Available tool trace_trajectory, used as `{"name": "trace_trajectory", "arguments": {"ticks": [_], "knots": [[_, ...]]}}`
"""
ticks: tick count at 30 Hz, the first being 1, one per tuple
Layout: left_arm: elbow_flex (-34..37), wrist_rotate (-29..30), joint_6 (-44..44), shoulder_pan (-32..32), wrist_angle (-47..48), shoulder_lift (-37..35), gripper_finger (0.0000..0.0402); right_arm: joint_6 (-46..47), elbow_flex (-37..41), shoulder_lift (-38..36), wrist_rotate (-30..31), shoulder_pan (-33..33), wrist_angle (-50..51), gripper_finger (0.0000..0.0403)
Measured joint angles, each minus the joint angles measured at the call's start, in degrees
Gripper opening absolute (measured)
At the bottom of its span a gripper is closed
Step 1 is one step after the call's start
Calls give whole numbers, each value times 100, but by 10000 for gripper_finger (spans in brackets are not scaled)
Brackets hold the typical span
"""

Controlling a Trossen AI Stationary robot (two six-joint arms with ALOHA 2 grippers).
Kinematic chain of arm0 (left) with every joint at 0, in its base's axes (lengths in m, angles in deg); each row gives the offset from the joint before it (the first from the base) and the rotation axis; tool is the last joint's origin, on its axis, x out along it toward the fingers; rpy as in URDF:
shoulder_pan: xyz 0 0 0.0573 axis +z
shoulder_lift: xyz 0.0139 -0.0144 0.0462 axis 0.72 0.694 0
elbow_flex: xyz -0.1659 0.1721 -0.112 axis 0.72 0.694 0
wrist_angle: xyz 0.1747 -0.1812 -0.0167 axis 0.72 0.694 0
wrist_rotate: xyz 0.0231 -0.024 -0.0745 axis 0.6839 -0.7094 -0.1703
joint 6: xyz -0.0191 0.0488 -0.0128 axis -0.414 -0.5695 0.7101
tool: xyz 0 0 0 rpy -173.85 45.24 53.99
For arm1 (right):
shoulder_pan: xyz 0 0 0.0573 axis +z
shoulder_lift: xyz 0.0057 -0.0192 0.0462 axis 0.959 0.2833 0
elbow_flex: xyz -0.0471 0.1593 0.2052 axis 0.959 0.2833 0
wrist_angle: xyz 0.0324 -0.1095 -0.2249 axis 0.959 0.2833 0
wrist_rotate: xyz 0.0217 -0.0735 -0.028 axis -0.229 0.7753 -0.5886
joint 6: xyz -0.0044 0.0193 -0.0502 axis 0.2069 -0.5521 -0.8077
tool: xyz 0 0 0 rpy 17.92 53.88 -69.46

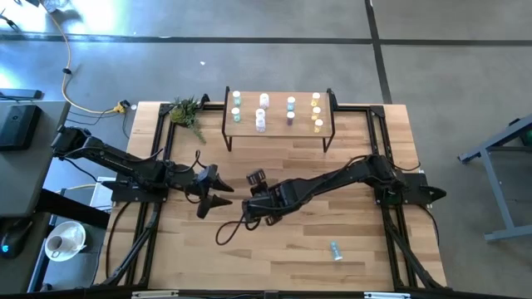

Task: Pick and place medicine bottles onto shelf by color
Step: Put the green pill bottle on the shelf aligned with the other green pill bottle

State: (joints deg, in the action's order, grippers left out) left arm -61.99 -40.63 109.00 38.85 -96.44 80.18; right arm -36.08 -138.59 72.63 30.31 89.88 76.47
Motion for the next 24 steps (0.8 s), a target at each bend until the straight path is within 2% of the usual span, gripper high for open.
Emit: {"name": "trace_trajectory", "arguments": {"ticks": [7, 11, 20, 24], "knots": [[0, 0, 0, 7, -51, 0, 234, -1164, 0, -1, 923, 140, 10, 79], [-48, -10, 0, 44, -65, 2, 234, -2362, 0, -1, 1687, 338, 8, 79], [-146, -190, 0, 444, -69, 2, 234, -5008, 0, 2, 3002, 879, -115, 79], [-146, -555, 0, 609, -72, 2, 234, -6191, 0, 2, 3324, 1032, -122, 79]]}}
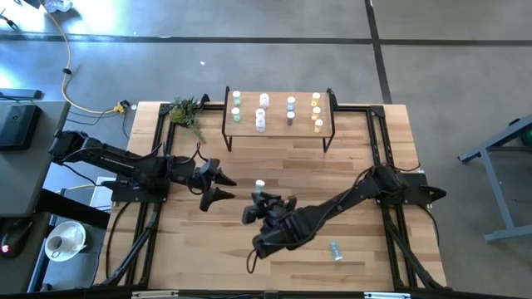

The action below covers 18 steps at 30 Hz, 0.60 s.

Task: Pick and place medicine bottles onto shelf by color
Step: Put the green pill bottle on the shelf aligned with the other green pill bottle

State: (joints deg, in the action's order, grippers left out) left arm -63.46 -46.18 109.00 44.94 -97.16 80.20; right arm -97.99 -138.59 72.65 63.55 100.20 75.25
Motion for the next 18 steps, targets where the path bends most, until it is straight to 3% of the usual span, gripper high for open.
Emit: {"name": "trace_trajectory", "arguments": {"ticks": [4, 13, 18], "knots": [[0, -244, 0, 47, -54, 0, 234, -674, 0, 3, 244, 74, -78, 79], [0, -238, -527, 73, -1009, 0, 234, -724, 0, 10, 228, 78, -152, 79], [-127, -458, -647, 517, -1243, 2, 234, -783, 0, 11, 226, 81, -254, 79]]}}
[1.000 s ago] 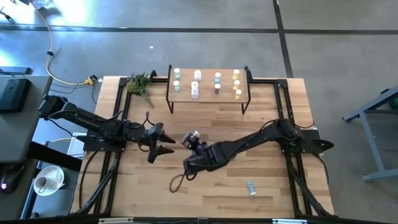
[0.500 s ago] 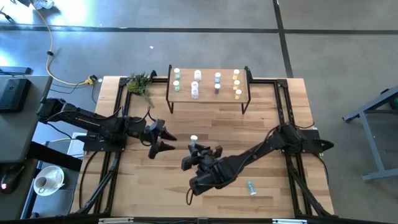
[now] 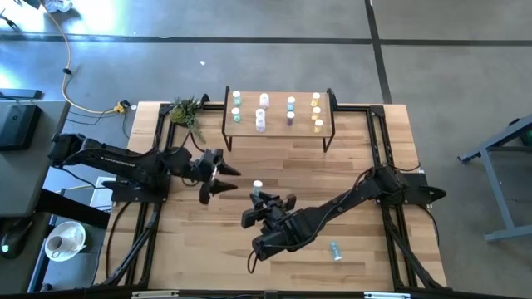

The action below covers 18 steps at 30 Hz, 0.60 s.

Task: Pick and place medicine bottles onto shelf by color
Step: Put the green pill bottle on the shelf aligned with the other green pill bottle

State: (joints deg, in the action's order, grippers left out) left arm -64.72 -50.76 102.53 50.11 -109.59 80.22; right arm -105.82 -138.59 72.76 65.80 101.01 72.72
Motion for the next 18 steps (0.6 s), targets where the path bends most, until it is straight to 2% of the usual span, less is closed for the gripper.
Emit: {"name": "trace_trajectory", "arguments": {"ticks": [5, 9, 14, 18], "knots": [[-338, -1683, 76, 733, 118, 26, 234, -75, 0, 0, -3, 39, -227, 79], [-407, -2471, 438, 1083, 135, 132, 234, -230, 0, 0, 0, 97, -567, 79], [-407, -3099, 496, 1163, 58, 390, 234, -295, 0, 2, 15, 102, -990, 79], [-409, -3164, 700, 1158, -374, 661, 234, -444, 0, 2, -68, 65, -1173, 79]]}}
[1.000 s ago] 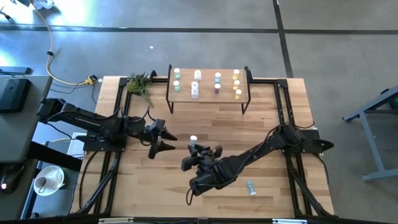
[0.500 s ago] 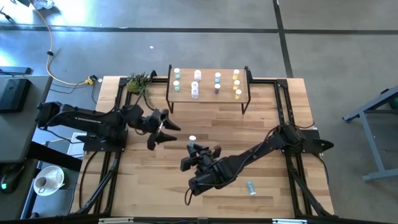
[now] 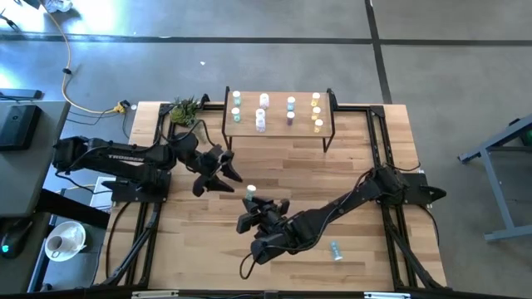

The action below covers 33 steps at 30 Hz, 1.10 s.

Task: Pick and place medicine bottles onto shelf by color
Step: Put the green pill bottle on the shelf aligned with the other green pill bottle

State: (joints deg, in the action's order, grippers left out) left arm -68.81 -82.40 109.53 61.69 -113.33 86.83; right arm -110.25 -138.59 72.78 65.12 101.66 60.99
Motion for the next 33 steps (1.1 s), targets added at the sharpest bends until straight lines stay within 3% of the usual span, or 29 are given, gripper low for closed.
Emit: {"name": "trace_trajectory", "arguments": {"ticks": [9, 20, 33], "knots": [[-4, -336, 222, -38, -985, 443, 234, -219, 0, 2, -32, 2, -350, 79], [-620, -332, -297, -352, -941, 1170, 234, -236, 0, 4, 21, 6, -374, 79], [-763, -314, -394, -321, -968, 1232, 234, -371, 0, 4, 172, -11, -372, 79]]}}
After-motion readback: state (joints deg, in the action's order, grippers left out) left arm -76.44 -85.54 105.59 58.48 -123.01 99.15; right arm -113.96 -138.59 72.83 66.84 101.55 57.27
